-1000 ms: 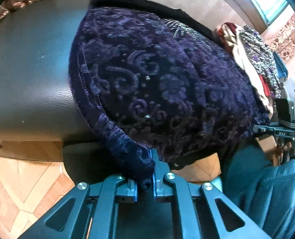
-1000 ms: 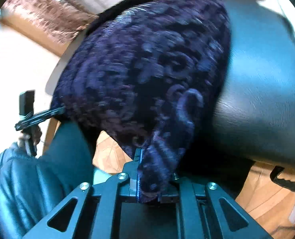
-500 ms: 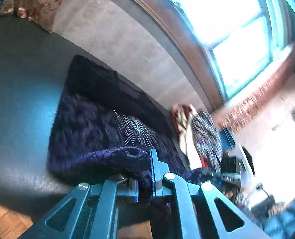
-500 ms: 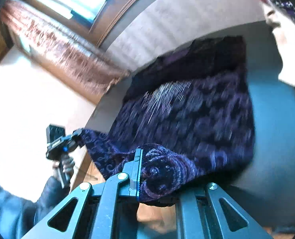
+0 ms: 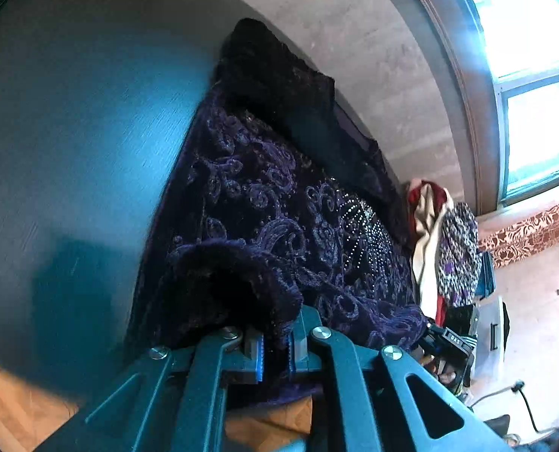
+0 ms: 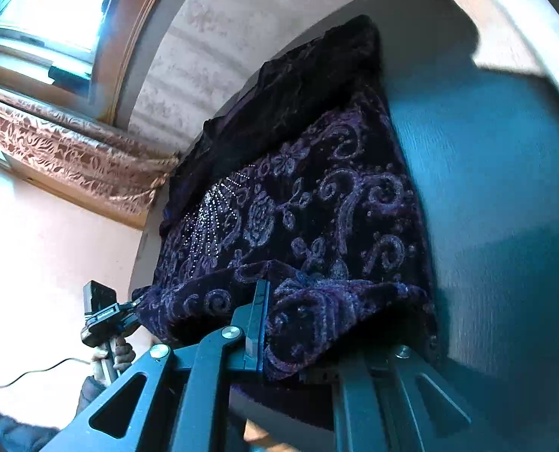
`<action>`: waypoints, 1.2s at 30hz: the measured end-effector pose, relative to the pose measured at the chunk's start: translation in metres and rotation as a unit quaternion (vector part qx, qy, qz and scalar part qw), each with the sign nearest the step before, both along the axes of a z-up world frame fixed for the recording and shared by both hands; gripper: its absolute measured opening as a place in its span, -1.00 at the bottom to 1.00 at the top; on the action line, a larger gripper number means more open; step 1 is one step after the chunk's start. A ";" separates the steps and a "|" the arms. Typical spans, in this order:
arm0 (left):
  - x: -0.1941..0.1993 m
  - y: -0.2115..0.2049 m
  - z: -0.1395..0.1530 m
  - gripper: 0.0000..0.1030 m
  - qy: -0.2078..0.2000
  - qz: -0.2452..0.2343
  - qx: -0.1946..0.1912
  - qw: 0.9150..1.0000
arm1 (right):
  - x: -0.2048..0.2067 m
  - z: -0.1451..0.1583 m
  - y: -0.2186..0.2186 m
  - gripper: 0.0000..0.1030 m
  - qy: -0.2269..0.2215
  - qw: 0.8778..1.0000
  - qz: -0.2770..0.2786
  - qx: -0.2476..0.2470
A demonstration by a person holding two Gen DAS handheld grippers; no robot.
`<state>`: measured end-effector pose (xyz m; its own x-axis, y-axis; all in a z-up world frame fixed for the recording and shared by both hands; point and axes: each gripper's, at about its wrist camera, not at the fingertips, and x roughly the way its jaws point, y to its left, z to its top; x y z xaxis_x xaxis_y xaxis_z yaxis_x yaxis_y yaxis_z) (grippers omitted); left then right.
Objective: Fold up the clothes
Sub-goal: 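Lift and fold the hem up toward the collar with both grippers, then lay the folded hem down on the body and open both grippers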
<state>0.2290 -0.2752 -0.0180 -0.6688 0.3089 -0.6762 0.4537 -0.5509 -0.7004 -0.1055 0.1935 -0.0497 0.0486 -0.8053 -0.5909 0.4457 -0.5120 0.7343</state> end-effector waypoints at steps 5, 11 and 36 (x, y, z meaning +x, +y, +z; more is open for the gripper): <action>0.027 0.010 0.018 -0.88 0.055 0.009 0.050 0.997 | 0.011 0.021 0.000 -0.77 0.005 1.000 0.017 -0.022; 0.015 0.005 0.055 -0.88 0.157 0.016 0.096 0.983 | 0.010 0.058 -0.009 -0.77 0.026 0.997 0.028 -0.066; -0.105 -0.102 -0.019 -0.63 0.106 0.093 0.168 0.975 | -0.123 0.016 -0.065 0.49 -0.069 0.990 -0.043 -0.111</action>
